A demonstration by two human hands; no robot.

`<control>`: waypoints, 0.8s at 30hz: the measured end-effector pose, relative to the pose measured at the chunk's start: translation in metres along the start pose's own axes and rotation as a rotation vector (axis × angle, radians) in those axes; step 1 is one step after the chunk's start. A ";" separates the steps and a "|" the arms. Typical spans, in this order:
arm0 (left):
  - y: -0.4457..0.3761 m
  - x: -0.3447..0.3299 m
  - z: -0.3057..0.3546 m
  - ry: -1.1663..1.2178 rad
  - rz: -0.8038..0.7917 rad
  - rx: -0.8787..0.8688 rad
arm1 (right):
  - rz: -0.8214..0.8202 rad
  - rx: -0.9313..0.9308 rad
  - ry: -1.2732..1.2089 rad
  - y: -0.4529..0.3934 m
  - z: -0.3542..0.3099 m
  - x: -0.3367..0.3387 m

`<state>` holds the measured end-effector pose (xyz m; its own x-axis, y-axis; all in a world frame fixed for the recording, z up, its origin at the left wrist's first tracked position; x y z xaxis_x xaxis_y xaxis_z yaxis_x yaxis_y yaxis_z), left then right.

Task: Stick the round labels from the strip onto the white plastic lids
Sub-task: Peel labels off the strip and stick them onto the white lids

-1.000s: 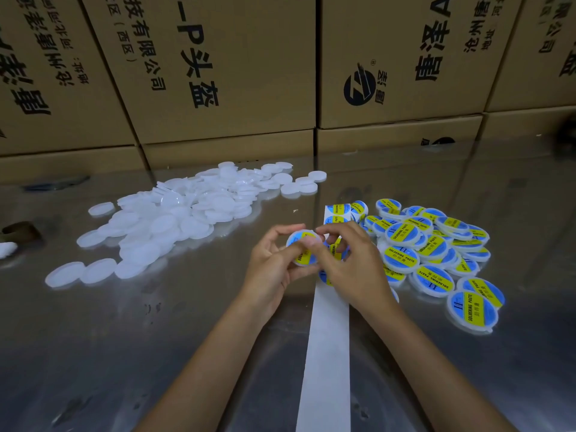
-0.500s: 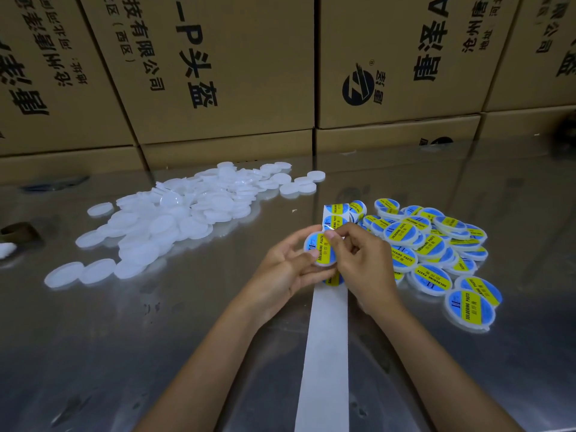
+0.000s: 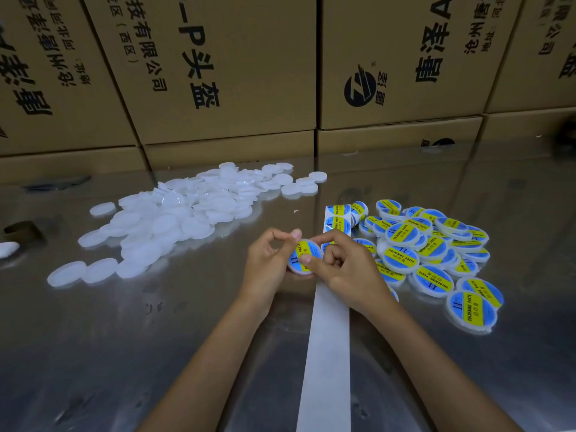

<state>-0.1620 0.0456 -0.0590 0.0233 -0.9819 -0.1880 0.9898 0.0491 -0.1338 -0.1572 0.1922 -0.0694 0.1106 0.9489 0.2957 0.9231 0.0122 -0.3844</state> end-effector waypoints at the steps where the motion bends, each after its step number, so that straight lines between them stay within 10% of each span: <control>1: 0.000 -0.001 0.000 0.021 -0.032 0.017 | 0.009 -0.007 -0.005 -0.001 0.001 0.001; 8: 0.005 -0.009 -0.003 0.110 -0.304 0.098 | 0.163 -0.065 -0.027 -0.003 0.006 0.011; 18: 0.000 0.003 -0.004 0.076 -0.075 0.040 | -0.019 -0.069 -0.010 -0.002 0.002 0.004; 24: 0.001 -0.003 -0.005 0.095 -0.154 0.084 | 0.184 -0.025 0.230 -0.008 0.003 0.018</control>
<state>-0.1614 0.0495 -0.0639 -0.1388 -0.9546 -0.2636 0.9890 -0.1198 -0.0868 -0.1634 0.2100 -0.0636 0.3547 0.8380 0.4146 0.8884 -0.1639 -0.4289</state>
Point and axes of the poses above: each hand's wrist, its own y-axis away from the middle knuckle, its own x-axis out of the back of the hand, z = x × y, the point moved 2 cm from there along -y, towards the middle knuckle, and after that the axes turned 3 degrees about -x, right-handed, at the moved point
